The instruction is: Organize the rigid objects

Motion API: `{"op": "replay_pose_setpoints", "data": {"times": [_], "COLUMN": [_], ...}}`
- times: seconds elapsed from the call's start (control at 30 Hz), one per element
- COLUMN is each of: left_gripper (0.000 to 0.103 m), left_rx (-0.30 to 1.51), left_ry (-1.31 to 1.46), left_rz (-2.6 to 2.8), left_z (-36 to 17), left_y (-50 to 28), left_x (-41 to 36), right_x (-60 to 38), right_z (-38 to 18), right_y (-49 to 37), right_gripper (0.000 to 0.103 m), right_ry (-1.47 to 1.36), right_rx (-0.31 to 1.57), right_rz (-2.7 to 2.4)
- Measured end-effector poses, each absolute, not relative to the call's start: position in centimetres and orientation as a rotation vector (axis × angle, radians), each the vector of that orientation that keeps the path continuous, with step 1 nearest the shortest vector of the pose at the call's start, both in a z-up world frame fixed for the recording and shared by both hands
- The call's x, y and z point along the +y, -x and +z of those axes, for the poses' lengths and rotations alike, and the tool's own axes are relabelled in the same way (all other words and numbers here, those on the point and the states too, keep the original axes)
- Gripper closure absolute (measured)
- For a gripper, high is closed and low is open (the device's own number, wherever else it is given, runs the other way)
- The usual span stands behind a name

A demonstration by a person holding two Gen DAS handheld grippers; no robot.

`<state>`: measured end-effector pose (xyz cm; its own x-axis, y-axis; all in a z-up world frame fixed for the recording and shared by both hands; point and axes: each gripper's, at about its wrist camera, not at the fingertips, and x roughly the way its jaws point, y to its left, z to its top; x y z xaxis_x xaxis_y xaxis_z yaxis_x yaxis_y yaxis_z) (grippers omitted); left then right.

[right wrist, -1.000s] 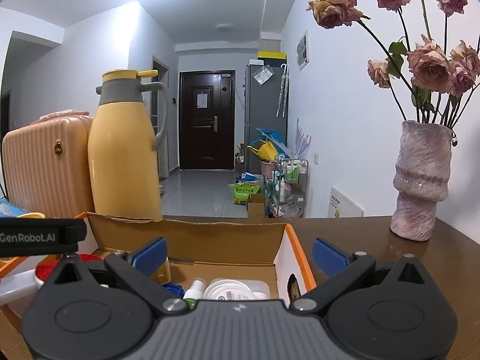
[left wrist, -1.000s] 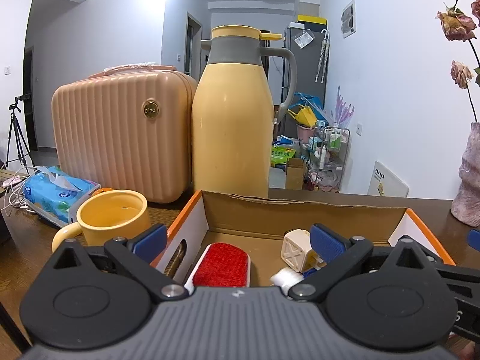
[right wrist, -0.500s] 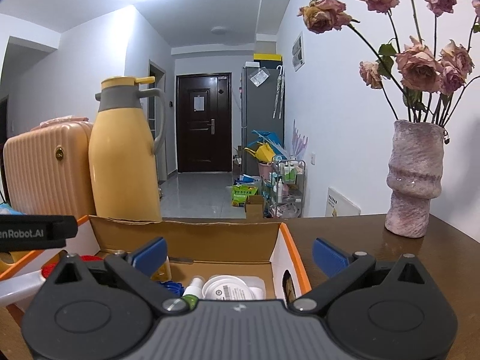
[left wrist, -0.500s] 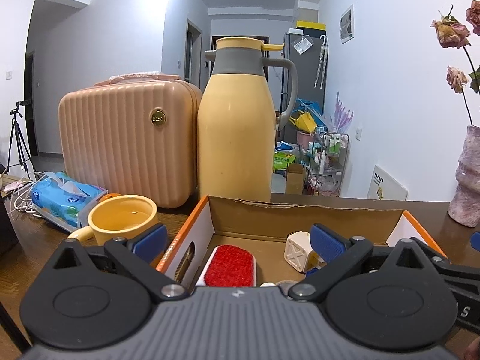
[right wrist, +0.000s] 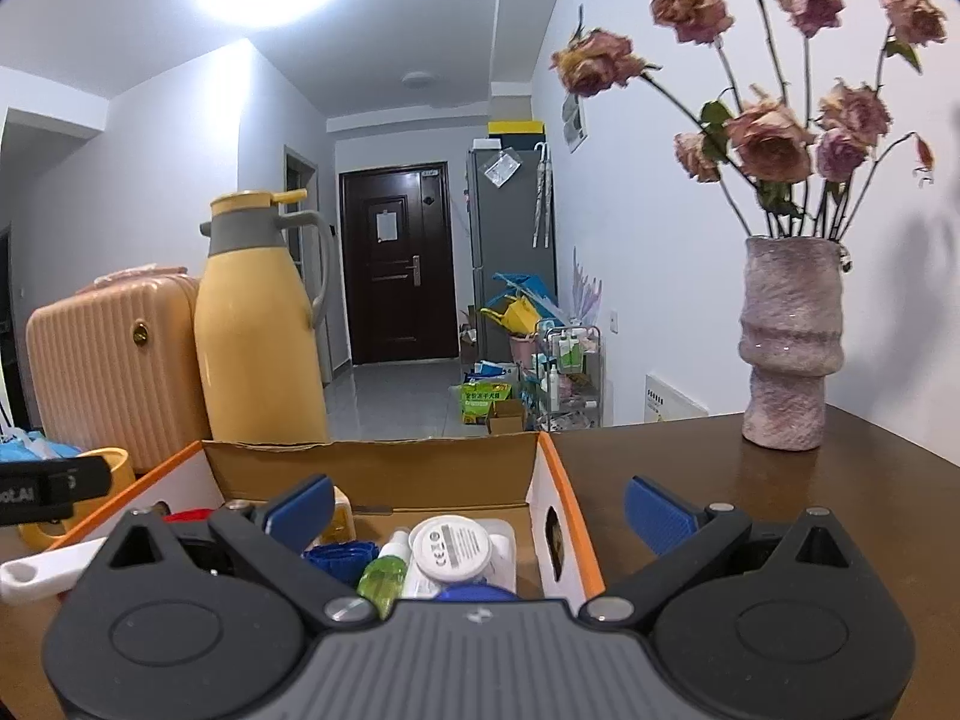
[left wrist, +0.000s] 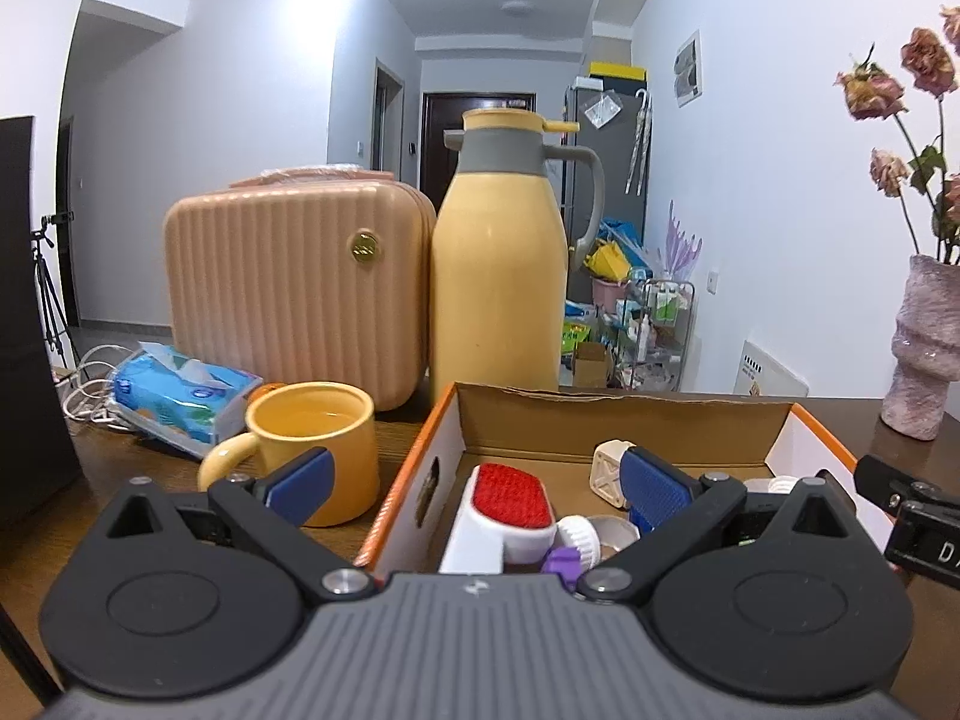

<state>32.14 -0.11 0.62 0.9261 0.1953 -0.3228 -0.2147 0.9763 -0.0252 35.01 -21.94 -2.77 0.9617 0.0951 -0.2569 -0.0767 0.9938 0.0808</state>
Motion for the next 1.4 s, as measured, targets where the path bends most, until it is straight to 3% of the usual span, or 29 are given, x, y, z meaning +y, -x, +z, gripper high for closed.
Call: {"op": "replay_pose_setpoints", "data": {"times": [1.03, 1.4], "left_gripper": [0.0, 0.0], "left_rx": [0.248, 0.256], "left_ry": [0.004, -0.036], "left_rz": [0.071, 0.036], "left_z": [0.7, -0.1], "left_y": [-6.0, -0.7], "left_x": [1.5, 0.4], "right_x": [-24.3, -23.0], "right_z": [-1.2, -2.9], "right_y": [-7.8, -2.5], "right_gripper": [0.0, 0.0], "right_ry": [-0.016, 0.016], "right_rx": [0.217, 0.264], "right_rz": [0.175, 0.187]}}
